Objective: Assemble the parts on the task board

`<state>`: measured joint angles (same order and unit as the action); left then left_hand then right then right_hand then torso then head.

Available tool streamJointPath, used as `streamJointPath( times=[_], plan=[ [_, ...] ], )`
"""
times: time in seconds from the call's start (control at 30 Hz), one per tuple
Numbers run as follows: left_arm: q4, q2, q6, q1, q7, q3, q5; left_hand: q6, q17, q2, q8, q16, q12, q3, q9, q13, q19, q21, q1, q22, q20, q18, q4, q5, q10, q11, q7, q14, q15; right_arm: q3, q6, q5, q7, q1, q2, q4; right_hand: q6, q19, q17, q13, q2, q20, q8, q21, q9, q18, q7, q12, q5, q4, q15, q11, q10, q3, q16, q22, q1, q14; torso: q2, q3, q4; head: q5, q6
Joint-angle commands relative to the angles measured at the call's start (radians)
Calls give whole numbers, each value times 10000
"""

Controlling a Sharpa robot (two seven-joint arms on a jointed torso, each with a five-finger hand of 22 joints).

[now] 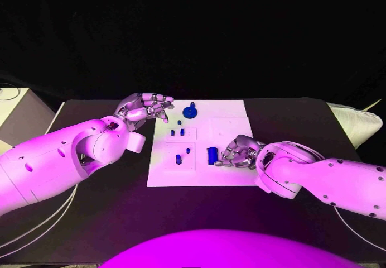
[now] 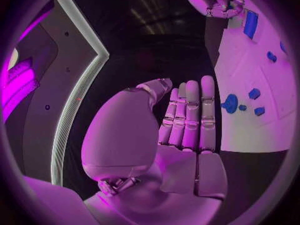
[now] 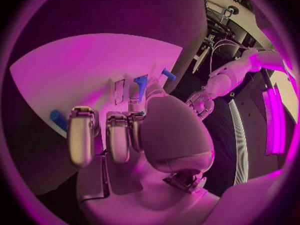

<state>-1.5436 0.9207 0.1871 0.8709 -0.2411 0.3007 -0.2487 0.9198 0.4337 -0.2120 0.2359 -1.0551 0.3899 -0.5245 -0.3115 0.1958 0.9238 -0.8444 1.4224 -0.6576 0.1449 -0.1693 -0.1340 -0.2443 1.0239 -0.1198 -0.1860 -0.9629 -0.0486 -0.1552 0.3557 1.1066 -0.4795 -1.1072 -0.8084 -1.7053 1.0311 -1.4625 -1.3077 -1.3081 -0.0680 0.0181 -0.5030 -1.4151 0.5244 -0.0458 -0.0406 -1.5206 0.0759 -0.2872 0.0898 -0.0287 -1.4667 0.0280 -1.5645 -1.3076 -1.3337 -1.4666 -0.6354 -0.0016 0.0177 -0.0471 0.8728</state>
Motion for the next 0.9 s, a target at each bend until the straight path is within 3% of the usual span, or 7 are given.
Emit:
streamJointPath(
  times=[0.03, 0.2, 0.33, 0.57, 0.67, 0.9],
  plan=[
    [-17, -1, -151, -5, -51, 7, -15, -59, 12, 98, 34, 68, 44, 23, 10, 16, 57, 35, -10, 13, 20, -145, -58, -10, -54, 12, -6, -11, -30, 11, 299, -228, 485, 5, -199, -161, -1, -684, -2590, -2337, -129, -48, -68, -7, -19, 102, -5, -21, 21, -47, 32, -17, -797, -54, -44, -1619, 7, -1033, 13, -3, 16, 9, -2],
    [-9, -6, -152, -12, -56, 7, -15, -59, 12, 98, 34, 68, 44, 23, 10, 16, 57, 35, -10, 13, 20, -145, -58, -10, -54, 12, -6, -11, -30, 57, 807, -355, 852, -16, -602, -321, -333, -668, -2560, -2299, -326, 2, 168, 51, -167, 94, -148, 53, 83, -31, -48, 93, -756, -385, -30, -1595, -25, -1026, 22, 12, 26, -8, -2],
    [-6, 1, -146, -34, -59, 7, -15, -59, 12, 98, 34, 68, 44, 23, 10, 16, 57, 35, -10, 13, 20, -145, -58, -10, -54, 12, -6, -11, -30, 112, 965, -447, 1208, -172, -1050, -434, -425, -670, -2571, -2293, -307, 50, 315, 45, -267, 96, -210, 69, 176, -6, -101, 149, -745, -650, -35, -1609, -207, -1029, 35, 9, 45, 20, -22],
    [-5, -14, -134, -62, -79, 7, -15, -61, 14, 96, 39, 69, 49, 25, 13, 18, 63, 45, -2, 19, 20, -146, -63, -9, -58, 12, -5, -10, -30, 144, 367, -397, 1192, -614, -1869, -317, -599, -687, -2610, -2322, -326, 125, 610, -12, -438, 112, -350, 26, 120, -32, -194, 266, -768, -804, -53, -1658, -123, -1037, 85, -16, 84, 44, -77],
    [-4, -23, -133, -65, -101, 7, -3, -63, 17, 88, 46, 69, 53, 45, 17, 18, 69, 59, -36, 29, 24, -143, -100, -2, -63, 5, -10, -12, -36, 145, 62, -258, 1028, -676, -2033, -143, -575, -688, -2625, -2330, -362, 148, 655, -14, -467, 112, -371, 13, 73, -42, -218, 290, -775, -805, -60, -1662, -18, -1040, 96, -9, 99, 54, -91],
    [-4, -30, -175, -68, -182, 7, 36, -135, 75, -76, 130, 22, 130, 571, 42, 52, 173, 404, -427, 271, 80, -143, -605, 181, -107, 3, 8, -29, -70, 117, -487, 617, 377, -664, -2126, 226, -326, -698, -2561, -2302, -501, 184, 691, -38, -510, 115, -338, 66, -45, -54, -223, 276, -752, -800, -30, -1688, 384, -1026, 103, -19, 95, 177, -118]
  ],
)
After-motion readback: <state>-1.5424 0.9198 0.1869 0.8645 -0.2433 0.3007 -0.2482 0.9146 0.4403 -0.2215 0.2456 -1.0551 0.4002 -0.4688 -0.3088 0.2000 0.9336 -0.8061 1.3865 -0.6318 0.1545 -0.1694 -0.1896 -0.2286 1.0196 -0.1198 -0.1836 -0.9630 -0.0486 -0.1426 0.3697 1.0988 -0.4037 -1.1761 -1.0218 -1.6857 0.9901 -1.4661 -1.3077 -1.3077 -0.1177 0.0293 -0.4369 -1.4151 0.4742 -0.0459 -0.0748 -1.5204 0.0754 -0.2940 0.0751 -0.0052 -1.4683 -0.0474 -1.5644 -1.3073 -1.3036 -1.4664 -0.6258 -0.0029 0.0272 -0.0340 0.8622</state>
